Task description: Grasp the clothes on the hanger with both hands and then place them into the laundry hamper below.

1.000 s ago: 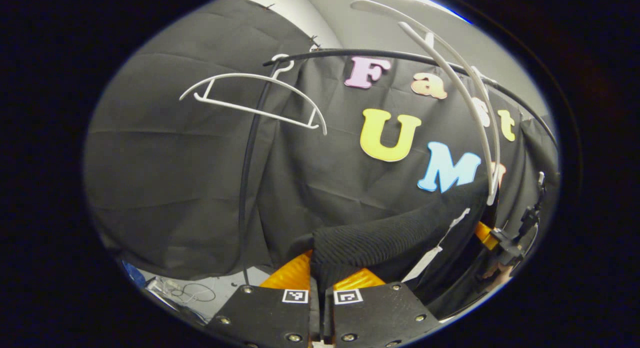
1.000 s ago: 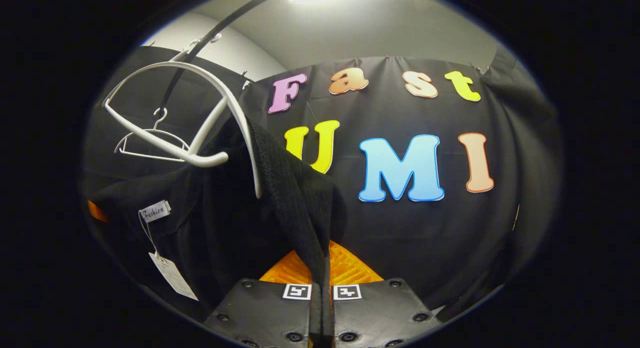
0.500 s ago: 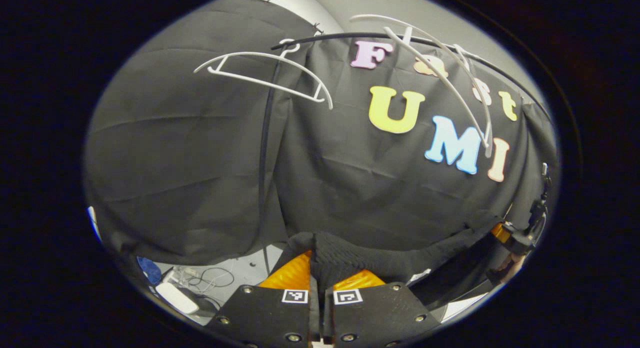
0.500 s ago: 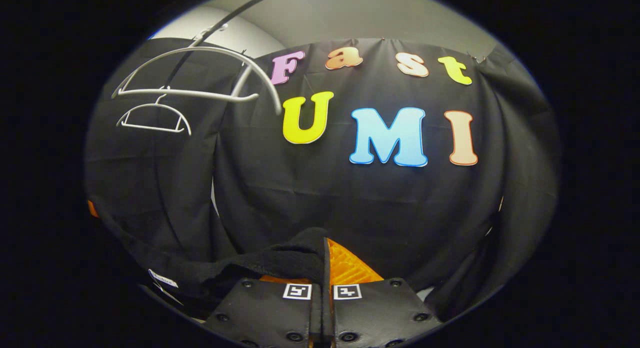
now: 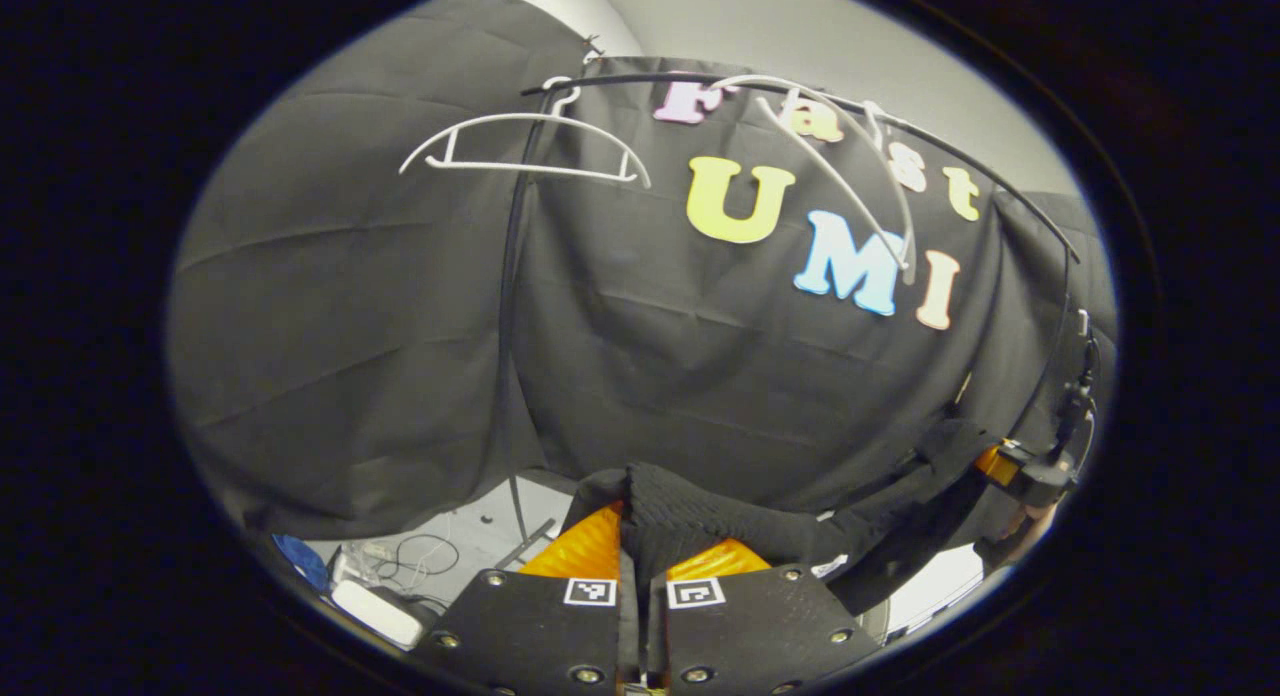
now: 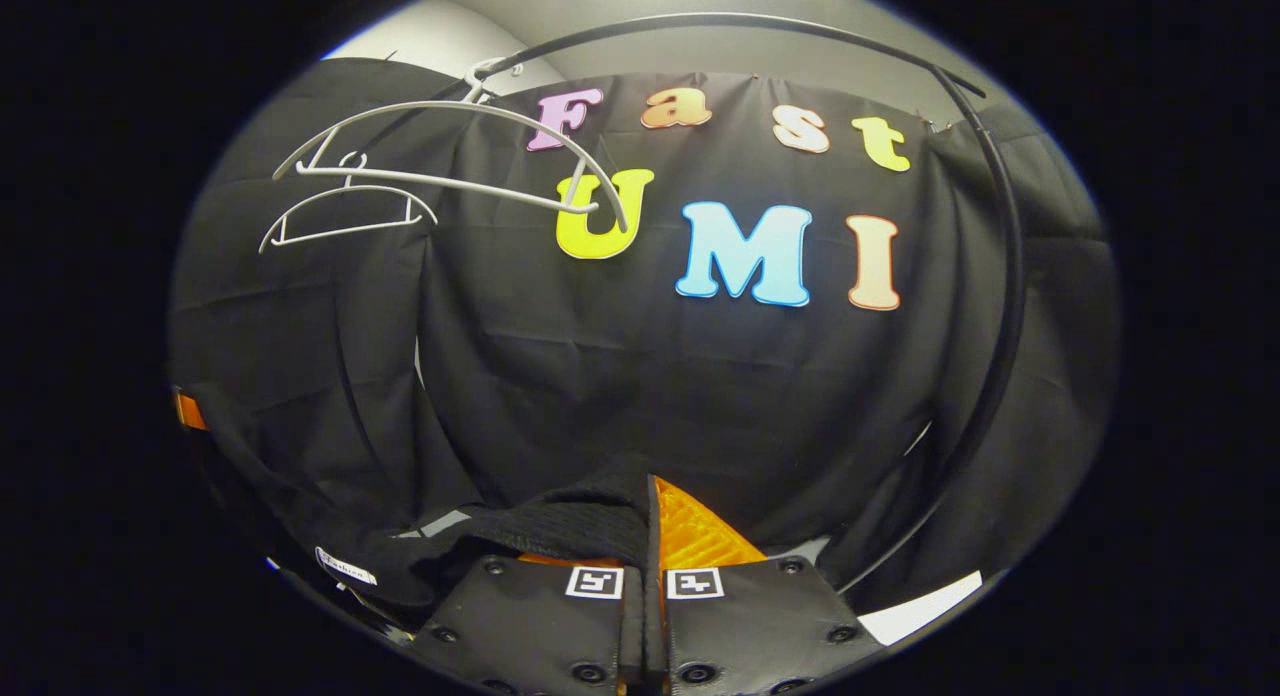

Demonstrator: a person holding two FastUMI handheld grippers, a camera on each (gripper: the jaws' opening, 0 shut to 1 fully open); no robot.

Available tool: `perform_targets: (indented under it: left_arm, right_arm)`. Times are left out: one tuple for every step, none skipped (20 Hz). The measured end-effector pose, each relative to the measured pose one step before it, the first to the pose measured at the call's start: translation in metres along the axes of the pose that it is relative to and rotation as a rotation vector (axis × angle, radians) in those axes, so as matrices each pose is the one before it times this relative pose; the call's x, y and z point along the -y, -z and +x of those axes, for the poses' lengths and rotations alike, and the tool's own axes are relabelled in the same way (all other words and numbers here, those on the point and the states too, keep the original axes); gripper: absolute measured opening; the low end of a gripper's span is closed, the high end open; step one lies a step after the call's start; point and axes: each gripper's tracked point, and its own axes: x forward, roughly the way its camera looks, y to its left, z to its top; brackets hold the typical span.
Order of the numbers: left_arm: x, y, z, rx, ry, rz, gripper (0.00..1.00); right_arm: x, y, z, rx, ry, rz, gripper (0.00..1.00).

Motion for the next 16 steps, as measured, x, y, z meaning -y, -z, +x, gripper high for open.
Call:
perform_targets:
  left_arm:
    - [0.00331,-0.0055,-0.00143,0.00209,0.02221,0.01813,0.05]
    - [0.00684,-0.00357,0.00233,0.00268,0.0299,0.02156,0.04]
    - [0.006,-0.00347,0.00191,0.00182,0.03037,0.02788,0.04]
    - [0.00446,-0.00115,0.00186,0.00179,0.02674,0.0321,0.04]
    - [0.00464,-0.00027,0.00078,-0.00139,0.02475,0.03261,0.04]
    - [0.00482,0.00104,-0.00692,0.00007,0.02235,0.03098,0.03]
    - [0.00508,-0.00088,-0.00306,0.0022,0.01793,0.0302,0.03]
    - [0.00215,-0.00013,-0.00464,0.00529,0.01472,0.02013,0.03]
    - [0.00137,0.0001,0.00146,0.00067,0.01865,0.01153,0.03]
    - [0.00063,0.00155,-0.00086,-0.00224,0.01448,0.00473,0.03]
    - [0.00066,-0.0006,0.00059,-0.00217,0.01562,0.00233,0.03]
    - [0.00179,0.0023,0.00128,-0.00362,0.01705,0.00072,0.03]
    - [0.00068,0.00134,0.00149,-0.00407,0.01606,0.0017,0.03]
    - [0.00115,0.00076,0.0006,-0.00235,0.01505,0.00251,0.03]
    - [0.00068,0.00162,0.0022,-0.00373,0.0129,0.00098,0.03]
    - [0.00161,0.00611,0.00279,-0.01073,0.01071,-0.0008,0.03]
  right_arm:
    - [-0.0035,0.00178,-0.01175,-0.01,0.01386,0.00719,0.02]
    - [-0.00333,0.00101,-0.00992,-0.00503,0.01233,0.00894,0.0]
    - [-0.00386,0.00073,-0.00818,-0.0023,0.01115,0.00926,0.02]
    - [-0.00393,0.00005,-0.00862,-0.00197,0.01039,0.0049,0.02]
    - [-0.00331,0.00089,-0.00686,-0.00233,0.00594,0.00466,0.02]
    - [-0.00515,0.00091,-0.00717,-0.00778,0.00118,0.00478,0.02]
    - [-0.00518,0.00145,-0.00826,-0.00681,0.00068,0.00731,0.0]
    - [-0.00365,0.00012,-0.0063,-0.00334,-0.00067,0.01061,0.02]
    - [-0.00252,-0.00002,-0.00352,-0.00257,-0.00067,0.01089,0.02]
    - [-0.00333,0.00087,-0.00517,-0.00838,0.00243,0.00529,0.02]
    - [-0.00168,0.00268,-0.00208,-0.00841,0.00526,0.00083,0.0]
    - [-0.00122,0.0011,-0.00201,-0.00801,0.00669,0.00279,0.02]
    - [-0.0019,0.00153,-0.00149,-0.00895,0.00318,0.00689,0.02]
    - [-0.00243,0.0018,-0.00001,-0.01264,0.00222,0.0069,0.02]
    - [-0.00119,0.00336,0.00026,-0.01447,0.00547,0.00376,0.0]
    - [-0.00083,0.00282,0.00168,-0.0147,0.00529,0.00012,0.0]
